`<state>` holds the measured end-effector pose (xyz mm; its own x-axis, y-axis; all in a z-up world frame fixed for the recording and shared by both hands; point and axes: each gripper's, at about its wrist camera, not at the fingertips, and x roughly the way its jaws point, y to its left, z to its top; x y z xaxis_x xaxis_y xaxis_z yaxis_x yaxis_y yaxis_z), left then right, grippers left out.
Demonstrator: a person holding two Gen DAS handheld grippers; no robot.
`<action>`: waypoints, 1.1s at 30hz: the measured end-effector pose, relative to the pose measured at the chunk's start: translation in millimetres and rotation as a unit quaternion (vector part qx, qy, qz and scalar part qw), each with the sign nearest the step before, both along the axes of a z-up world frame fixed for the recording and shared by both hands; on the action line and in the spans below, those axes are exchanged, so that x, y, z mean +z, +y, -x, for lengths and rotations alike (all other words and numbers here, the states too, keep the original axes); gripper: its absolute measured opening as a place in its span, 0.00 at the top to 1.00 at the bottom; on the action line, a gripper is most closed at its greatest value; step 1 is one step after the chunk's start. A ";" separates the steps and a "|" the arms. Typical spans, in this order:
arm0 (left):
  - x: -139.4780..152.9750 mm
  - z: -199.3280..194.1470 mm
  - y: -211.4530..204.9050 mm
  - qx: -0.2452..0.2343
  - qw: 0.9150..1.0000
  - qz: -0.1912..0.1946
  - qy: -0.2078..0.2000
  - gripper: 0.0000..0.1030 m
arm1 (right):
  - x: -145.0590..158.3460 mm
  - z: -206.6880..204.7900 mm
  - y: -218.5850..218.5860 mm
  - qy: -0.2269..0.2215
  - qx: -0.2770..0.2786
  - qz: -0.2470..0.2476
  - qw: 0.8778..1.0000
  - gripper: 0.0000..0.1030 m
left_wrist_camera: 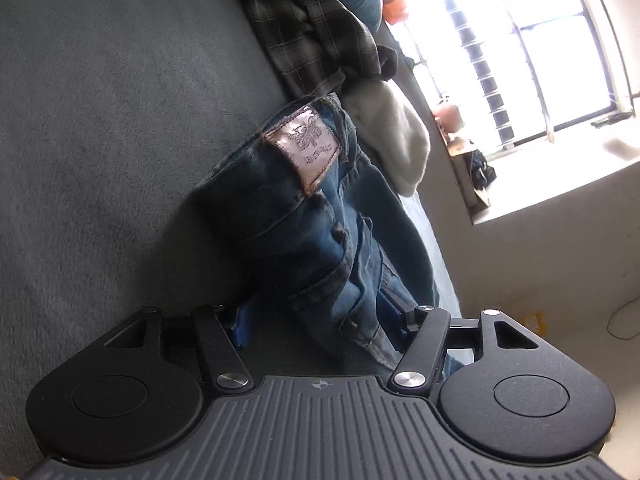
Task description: Fold clothes
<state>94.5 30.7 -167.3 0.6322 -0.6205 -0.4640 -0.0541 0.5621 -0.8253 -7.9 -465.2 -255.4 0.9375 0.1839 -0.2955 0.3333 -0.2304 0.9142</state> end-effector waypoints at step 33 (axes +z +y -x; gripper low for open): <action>46.2 48.8 20.8 0.040 0.995 -0.076 0.048 0.77 | 52.2 11.9 22.2 0.028 0.049 0.127 0.990 0.90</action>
